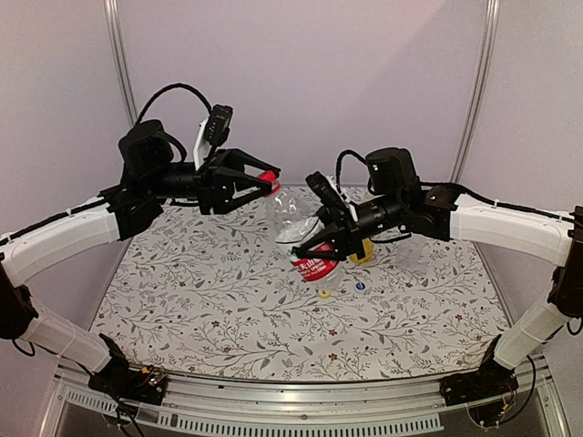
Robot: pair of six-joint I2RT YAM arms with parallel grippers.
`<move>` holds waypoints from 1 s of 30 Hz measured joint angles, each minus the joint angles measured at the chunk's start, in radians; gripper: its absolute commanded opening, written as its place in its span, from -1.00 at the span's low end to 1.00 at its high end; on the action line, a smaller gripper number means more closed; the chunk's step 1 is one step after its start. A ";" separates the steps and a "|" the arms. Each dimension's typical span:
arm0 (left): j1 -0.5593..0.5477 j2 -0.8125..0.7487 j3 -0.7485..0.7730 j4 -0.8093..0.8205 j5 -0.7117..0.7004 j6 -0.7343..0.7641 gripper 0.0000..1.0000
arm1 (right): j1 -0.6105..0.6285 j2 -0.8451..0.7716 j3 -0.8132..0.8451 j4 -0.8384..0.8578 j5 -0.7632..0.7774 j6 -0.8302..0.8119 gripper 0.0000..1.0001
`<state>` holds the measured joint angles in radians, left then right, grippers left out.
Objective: Unscrew the bottle caps
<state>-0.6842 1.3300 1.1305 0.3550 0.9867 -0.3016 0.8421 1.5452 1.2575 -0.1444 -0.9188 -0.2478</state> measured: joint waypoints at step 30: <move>0.011 -0.006 0.011 -0.078 -0.254 -0.118 -0.58 | 0.001 0.007 0.039 -0.034 0.234 0.020 -0.34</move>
<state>-0.6731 1.3243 1.1416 0.2771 0.7322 -0.4194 0.8433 1.5520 1.2964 -0.1787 -0.6849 -0.2279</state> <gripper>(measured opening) 0.301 0.335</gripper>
